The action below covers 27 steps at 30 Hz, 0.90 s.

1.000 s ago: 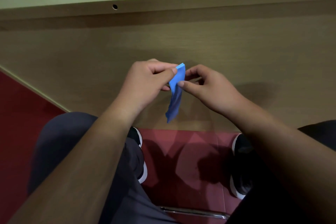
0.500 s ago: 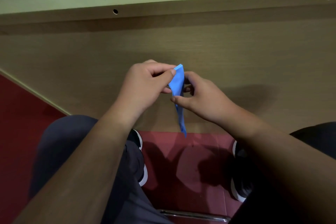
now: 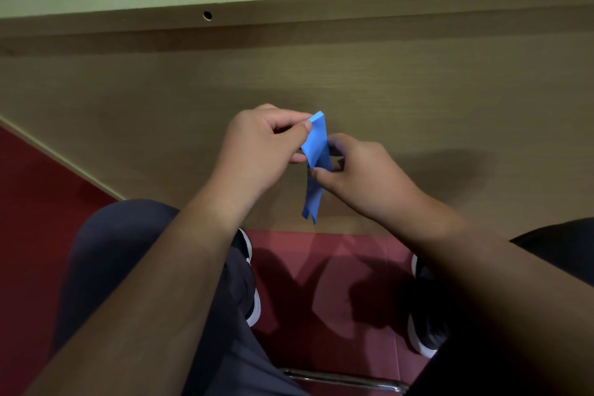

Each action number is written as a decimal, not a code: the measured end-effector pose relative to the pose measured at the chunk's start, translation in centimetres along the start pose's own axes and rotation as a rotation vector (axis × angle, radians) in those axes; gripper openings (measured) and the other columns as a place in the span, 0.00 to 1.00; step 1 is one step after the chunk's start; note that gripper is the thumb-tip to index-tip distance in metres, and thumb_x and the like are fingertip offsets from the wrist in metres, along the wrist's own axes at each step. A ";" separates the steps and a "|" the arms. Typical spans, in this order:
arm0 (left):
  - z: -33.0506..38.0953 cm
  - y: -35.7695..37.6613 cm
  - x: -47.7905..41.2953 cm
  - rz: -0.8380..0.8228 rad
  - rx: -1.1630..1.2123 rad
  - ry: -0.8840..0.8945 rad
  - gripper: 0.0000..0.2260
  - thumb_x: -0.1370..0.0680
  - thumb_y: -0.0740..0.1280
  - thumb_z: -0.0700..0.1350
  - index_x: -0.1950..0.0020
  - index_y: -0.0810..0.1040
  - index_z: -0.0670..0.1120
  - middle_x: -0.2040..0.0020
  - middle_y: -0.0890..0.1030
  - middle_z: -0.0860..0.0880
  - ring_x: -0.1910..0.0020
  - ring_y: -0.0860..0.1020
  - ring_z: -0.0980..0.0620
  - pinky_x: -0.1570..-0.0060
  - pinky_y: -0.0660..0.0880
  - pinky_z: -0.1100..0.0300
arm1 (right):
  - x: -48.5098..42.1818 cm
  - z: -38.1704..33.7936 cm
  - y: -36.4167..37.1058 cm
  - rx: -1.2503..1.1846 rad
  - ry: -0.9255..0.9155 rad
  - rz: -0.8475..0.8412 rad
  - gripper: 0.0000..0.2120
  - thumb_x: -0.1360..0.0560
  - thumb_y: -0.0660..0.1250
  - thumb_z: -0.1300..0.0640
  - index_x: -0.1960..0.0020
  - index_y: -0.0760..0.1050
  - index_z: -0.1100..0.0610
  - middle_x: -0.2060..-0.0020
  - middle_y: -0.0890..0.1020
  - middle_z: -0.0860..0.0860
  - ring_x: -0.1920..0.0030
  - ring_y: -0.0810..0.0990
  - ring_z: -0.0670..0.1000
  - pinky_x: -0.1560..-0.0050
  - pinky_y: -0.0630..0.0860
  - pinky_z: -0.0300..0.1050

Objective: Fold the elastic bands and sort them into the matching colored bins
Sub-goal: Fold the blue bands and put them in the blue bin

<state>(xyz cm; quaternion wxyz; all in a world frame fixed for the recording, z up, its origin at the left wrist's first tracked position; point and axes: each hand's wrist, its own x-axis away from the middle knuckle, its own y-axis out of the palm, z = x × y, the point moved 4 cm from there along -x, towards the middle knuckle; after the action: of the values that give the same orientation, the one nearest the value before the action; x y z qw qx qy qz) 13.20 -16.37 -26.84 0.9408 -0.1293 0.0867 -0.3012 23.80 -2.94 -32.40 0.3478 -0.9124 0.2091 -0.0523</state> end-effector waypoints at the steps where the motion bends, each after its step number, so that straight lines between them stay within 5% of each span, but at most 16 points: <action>1: -0.1 -0.1 0.0 0.007 -0.004 -0.003 0.07 0.19 0.72 0.39 0.44 0.89 0.46 0.50 0.82 0.49 0.55 0.87 0.53 0.54 0.86 0.56 | 0.0 0.1 0.1 0.012 0.004 -0.001 0.16 0.26 0.73 0.44 0.40 0.79 0.47 0.52 0.87 0.45 0.55 0.86 0.45 0.51 0.84 0.54; 6: -0.2 -0.5 -0.2 0.037 -0.019 -0.012 0.07 0.18 0.72 0.40 0.44 0.89 0.45 0.47 0.83 0.47 0.55 0.87 0.53 0.53 0.86 0.55 | -0.1 0.0 -0.3 -0.006 0.046 0.054 0.22 0.24 0.76 0.47 0.32 0.78 0.51 0.43 0.86 0.44 0.48 0.83 0.41 0.49 0.76 0.34; 9: -0.3 -0.7 -0.3 0.045 -0.019 -0.012 0.07 0.18 0.72 0.40 0.44 0.89 0.45 0.46 0.84 0.46 0.54 0.87 0.53 0.53 0.86 0.54 | -0.1 0.1 -0.6 -0.084 0.099 0.099 0.16 0.24 0.77 0.46 0.41 0.78 0.51 0.53 0.86 0.43 0.59 0.81 0.38 0.61 0.72 0.30; 13: -0.3 -1.1 -0.4 0.039 -0.026 -0.005 0.07 0.18 0.72 0.40 0.45 0.89 0.46 0.46 0.85 0.47 0.53 0.88 0.52 0.53 0.86 0.55 | -0.2 0.5 -0.9 -0.276 0.189 0.040 0.10 0.21 0.74 0.44 0.51 0.79 0.50 0.67 0.82 0.43 0.69 0.77 0.40 0.67 0.70 0.36; 19: 0.2 -1.3 -0.3 -0.035 -0.010 0.026 0.08 0.17 0.71 0.40 0.43 0.89 0.46 0.47 0.85 0.47 0.51 0.87 0.52 0.53 0.85 0.57 | -0.5 0.5 -1.1 -0.492 0.242 -0.077 0.21 0.22 0.76 0.45 0.32 0.78 0.51 0.55 0.90 0.49 0.55 0.88 0.48 0.54 0.78 0.48; 23: 0.3 -1.5 -0.3 -0.065 0.005 0.035 0.08 0.17 0.71 0.40 0.42 0.88 0.46 0.45 0.85 0.47 0.51 0.87 0.51 0.54 0.84 0.59 | -0.7 0.6 -1.6 -0.487 0.226 -0.071 0.12 0.23 0.77 0.46 0.45 0.84 0.53 0.58 0.89 0.48 0.62 0.83 0.45 0.57 0.77 0.47; 27: 0.2 -1.4 -0.3 -0.060 0.039 0.018 0.07 0.17 0.71 0.40 0.43 0.89 0.46 0.45 0.85 0.46 0.55 0.87 0.50 0.55 0.84 0.60 | -0.8 1.0 -1.3 -0.488 0.257 -0.058 0.15 0.24 0.79 0.44 0.49 0.84 0.55 0.57 0.88 0.55 0.61 0.81 0.48 0.57 0.78 0.51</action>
<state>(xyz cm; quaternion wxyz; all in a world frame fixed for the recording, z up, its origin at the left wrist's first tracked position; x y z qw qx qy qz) 12.22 -17.29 -26.22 0.9329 -0.1107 0.0854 -0.3320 23.74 -1.06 -32.22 0.0866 -0.9607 0.2318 -0.1258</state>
